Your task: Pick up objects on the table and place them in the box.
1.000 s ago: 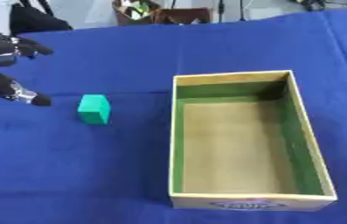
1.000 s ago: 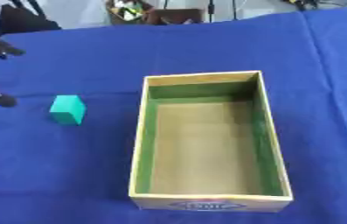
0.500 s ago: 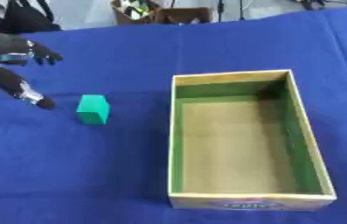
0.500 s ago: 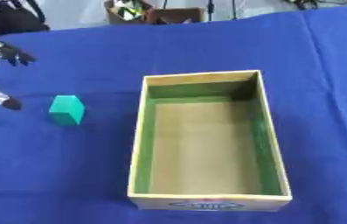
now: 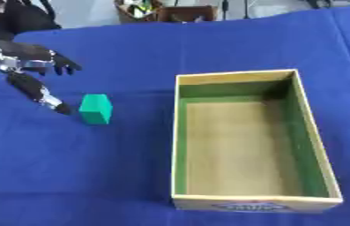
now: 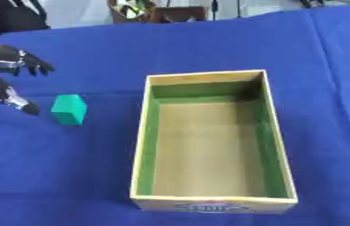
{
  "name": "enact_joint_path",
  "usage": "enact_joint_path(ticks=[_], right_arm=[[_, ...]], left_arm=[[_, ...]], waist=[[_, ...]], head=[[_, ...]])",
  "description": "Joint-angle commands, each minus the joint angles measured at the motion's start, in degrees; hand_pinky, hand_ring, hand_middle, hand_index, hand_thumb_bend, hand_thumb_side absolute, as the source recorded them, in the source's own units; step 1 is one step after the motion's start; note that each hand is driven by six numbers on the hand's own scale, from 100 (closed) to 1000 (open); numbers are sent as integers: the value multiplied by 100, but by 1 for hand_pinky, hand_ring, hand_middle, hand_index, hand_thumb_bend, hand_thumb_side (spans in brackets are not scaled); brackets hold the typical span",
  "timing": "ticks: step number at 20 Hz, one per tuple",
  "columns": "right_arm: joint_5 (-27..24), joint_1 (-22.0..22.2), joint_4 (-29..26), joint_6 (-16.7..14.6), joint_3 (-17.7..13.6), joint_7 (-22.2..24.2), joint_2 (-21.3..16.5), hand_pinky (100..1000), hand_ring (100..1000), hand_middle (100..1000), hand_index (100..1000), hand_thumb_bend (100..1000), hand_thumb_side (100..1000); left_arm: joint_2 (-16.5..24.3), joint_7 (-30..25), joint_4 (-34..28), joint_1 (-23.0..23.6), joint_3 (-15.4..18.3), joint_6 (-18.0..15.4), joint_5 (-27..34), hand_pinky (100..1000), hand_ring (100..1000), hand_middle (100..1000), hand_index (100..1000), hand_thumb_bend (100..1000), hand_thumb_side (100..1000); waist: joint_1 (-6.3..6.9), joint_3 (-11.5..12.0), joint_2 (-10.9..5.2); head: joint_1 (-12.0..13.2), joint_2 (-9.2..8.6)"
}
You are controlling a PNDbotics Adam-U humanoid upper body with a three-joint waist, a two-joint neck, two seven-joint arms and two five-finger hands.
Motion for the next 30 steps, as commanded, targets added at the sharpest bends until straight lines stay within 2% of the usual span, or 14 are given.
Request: enact_joint_path(ticks=[1, 22, 27, 30], right_arm=[[-20, -28, -93, -12, -3, 28, -104, 747, 824, 648, 767, 100, 783], [-44, -36, -93, -10, -5, 50, -32, 750, 827, 648, 769, 100, 780], [-49, -35, -93, -12, -10, 49, -23, 750, 828, 648, 769, 100, 780], [-52, -37, -93, -13, -7, 53, -18, 751, 829, 648, 769, 100, 779]], left_arm=[[98, -211, -38, -115, -20, -177, 0, 602, 772, 808, 990, 787, 857], [-370, -220, 171, -167, -211, -210, -116, 552, 727, 732, 912, 667, 849], [-419, -200, 269, -158, -226, -215, -272, 542, 720, 721, 901, 652, 815], [-453, -175, 301, -162, -232, -221, -394, 531, 710, 705, 889, 581, 779]], waist=[[-14, 7, -95], [-19, -35, -64], [-16, -48, -60], [-12, -51, -53]], head=[[23, -43], [71, -73], [78, -60], [80, -51]])
